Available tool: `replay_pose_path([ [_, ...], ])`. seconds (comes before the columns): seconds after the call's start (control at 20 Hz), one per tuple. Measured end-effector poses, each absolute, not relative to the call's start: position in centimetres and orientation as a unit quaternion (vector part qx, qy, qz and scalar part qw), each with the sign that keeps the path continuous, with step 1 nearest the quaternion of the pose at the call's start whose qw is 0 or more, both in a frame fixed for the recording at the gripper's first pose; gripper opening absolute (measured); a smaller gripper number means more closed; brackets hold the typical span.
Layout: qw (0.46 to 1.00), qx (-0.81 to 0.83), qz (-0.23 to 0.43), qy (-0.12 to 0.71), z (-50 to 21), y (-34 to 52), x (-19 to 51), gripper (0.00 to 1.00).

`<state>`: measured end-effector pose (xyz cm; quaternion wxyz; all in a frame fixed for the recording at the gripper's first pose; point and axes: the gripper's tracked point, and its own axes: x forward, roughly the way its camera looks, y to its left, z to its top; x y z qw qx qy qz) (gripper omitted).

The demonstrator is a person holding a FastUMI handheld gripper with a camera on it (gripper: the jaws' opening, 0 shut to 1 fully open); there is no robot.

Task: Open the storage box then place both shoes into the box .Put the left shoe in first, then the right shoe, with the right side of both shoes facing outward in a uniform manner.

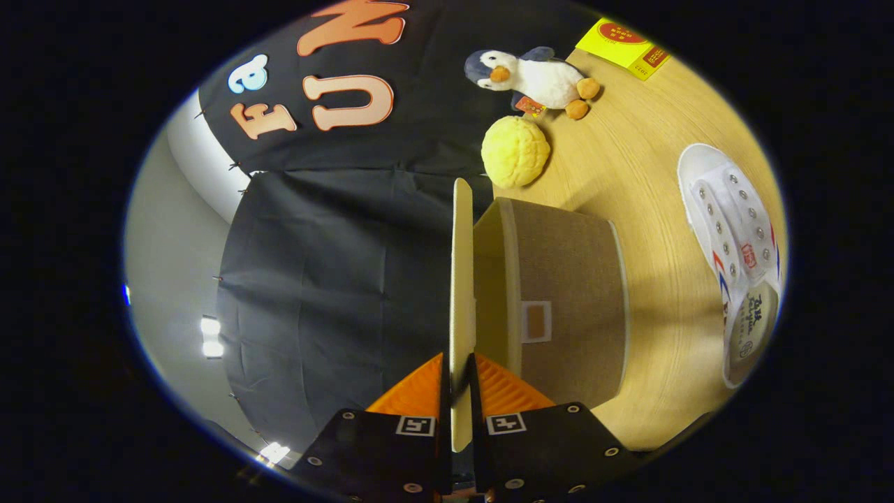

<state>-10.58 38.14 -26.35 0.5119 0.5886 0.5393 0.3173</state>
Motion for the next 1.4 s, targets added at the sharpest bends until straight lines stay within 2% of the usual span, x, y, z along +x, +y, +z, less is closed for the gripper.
replay_pose_path([
  [0.15,0.539,0.558,0.309,0.549,-26.5,39.2,-9.4,0.03],
  [0.25,0.56,0.528,0.314,0.556,-27.0,39.8,-9.0,0.01],
  [0.5,0.55,0.51,0.333,0.571,-25.8,40.9,-9.0,0.02],
  [0.85,0.576,0.495,0.389,0.521,-18.8,43.2,-6.0,0.02],
  [1.2,0.579,0.475,0.441,0.495,-12.7,50.4,-5.1,0.02],
  [1.4,0.579,0.471,0.446,0.495,-11.2,55.0,-5.1,0.03],
])
